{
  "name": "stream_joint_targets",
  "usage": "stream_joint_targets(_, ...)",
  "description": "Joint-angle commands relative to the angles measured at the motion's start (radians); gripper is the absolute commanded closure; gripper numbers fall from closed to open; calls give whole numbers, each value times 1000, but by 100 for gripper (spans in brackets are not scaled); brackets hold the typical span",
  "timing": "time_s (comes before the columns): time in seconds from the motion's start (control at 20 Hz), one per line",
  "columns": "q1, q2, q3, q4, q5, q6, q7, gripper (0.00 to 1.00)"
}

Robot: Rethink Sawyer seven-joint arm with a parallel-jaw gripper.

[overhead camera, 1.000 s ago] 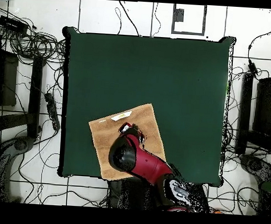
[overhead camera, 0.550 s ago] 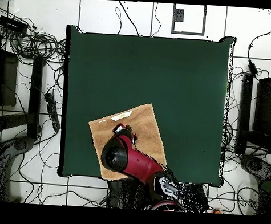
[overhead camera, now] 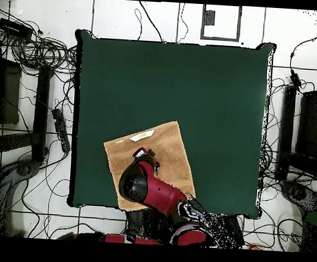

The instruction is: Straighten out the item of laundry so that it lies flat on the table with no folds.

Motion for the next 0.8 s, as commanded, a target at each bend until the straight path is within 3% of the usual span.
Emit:
stream_joint_targets(0.05,50,81,109,-82,37,-82,254,100)
stream_joint_targets(0.4,9,153,141,-138,-27,-158,244,100)
stream_joint_targets(0.8,-125,191,249,-192,-250,-202,235,100)
